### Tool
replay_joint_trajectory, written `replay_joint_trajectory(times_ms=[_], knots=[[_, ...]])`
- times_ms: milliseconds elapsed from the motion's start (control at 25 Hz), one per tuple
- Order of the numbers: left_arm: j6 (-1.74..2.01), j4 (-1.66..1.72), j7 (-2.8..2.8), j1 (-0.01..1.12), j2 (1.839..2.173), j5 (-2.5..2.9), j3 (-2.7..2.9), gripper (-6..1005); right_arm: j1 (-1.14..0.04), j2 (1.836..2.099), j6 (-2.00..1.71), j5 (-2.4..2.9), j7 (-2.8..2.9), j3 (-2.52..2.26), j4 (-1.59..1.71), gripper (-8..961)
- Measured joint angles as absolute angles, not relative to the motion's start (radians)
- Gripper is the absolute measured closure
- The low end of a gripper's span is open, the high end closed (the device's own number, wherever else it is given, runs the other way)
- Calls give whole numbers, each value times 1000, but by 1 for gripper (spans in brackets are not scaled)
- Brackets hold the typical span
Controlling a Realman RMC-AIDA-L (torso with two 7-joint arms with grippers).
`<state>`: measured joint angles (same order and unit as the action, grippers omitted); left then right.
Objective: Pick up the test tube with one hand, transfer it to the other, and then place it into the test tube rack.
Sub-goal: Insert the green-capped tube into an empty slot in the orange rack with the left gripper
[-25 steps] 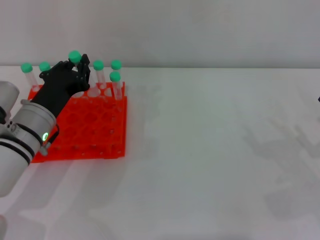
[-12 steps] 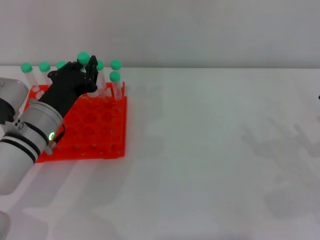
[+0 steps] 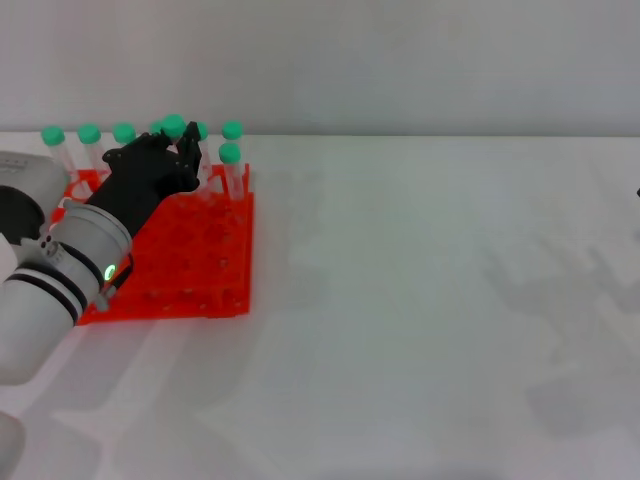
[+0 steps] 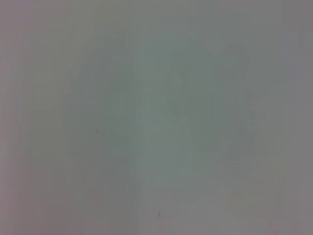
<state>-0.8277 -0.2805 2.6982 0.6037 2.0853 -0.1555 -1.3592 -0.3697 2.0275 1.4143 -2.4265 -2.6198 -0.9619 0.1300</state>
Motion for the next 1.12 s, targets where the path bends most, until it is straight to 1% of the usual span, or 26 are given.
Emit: replay_joint_trajectory(times_ms=[320,1080,1120], knots=[[-762,-280,2698,625,2087,-151,-1347,788,-371,2028,1414,-2427,-2618,-966,129,246],[-723,-279,2699,626,2085,-86,-1347,786,-368,2028,1442,-2427,-2616,-967,118,247],[-723,-280,2699,625,2085,-86,-1347,773,-368,2028,1442,-2427,-2616,-967,118,247]])
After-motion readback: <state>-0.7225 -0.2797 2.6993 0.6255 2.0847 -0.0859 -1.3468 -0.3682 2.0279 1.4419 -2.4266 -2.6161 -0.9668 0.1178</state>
